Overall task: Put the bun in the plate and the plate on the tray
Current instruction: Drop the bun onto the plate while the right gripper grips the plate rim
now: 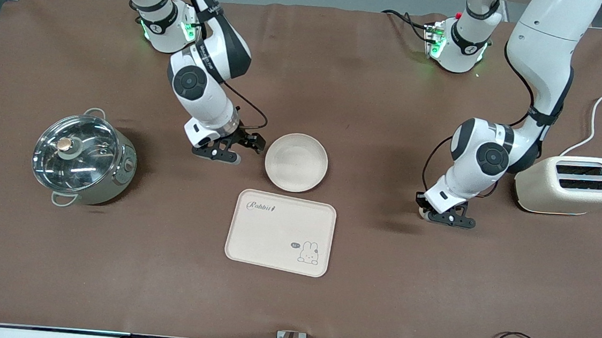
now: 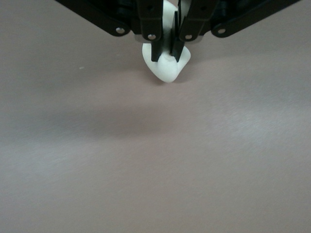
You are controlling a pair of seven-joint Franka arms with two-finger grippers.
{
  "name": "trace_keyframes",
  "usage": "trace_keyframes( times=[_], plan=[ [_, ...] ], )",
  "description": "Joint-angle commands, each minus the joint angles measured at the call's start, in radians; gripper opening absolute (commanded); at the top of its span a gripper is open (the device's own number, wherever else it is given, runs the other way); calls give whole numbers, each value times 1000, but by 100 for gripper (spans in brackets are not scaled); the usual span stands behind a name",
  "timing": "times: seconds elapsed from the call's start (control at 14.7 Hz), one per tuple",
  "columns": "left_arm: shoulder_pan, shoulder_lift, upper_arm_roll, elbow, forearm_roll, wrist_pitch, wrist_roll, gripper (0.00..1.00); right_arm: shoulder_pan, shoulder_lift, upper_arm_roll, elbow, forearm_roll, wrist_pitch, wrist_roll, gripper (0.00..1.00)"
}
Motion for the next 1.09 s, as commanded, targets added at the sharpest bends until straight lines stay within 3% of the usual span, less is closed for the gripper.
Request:
trace_keyframes(
  times=[0.0, 0.2, 0.34, 0.54, 0.75, 0.88, 0.95, 1.02],
  plan=[
    [-20, -44, -68, 72, -21, -119, -142, 0, 37, 3, -9, -57, 21, 77, 44, 100],
    [-32, -30, -205, 229, -21, -283, -431, 0, 50, 40, -9, -56, 21, 106, 45, 100],
    [-61, 23, -283, 287, -20, -288, -619, 0, 52, 72, -7, -56, 21, 134, 47, 100],
    [-190, 135, -299, 385, -8, -247, -817, 0, 67, 108, -7, -53, 29, 173, 52, 100],
    [-259, 230, -293, 407, -9, -120, -914, 6, 89, 137, -7, -44, 38, 217, 96, 90],
    [-276, 257, -285, 402, 3, -77, -942, 59, 110, 161, -9, -37, 49, 261, 111, 87],
    [-277, 255, -281, 401, 9, -77, -949, 63, 110, 164, -9, -34, 49, 263, 111, 81],
    [-276, 252, -280, 398, 9, -77, -955, 91, 112, 166, -7, -31, 49, 263, 111, 75]
  ],
)
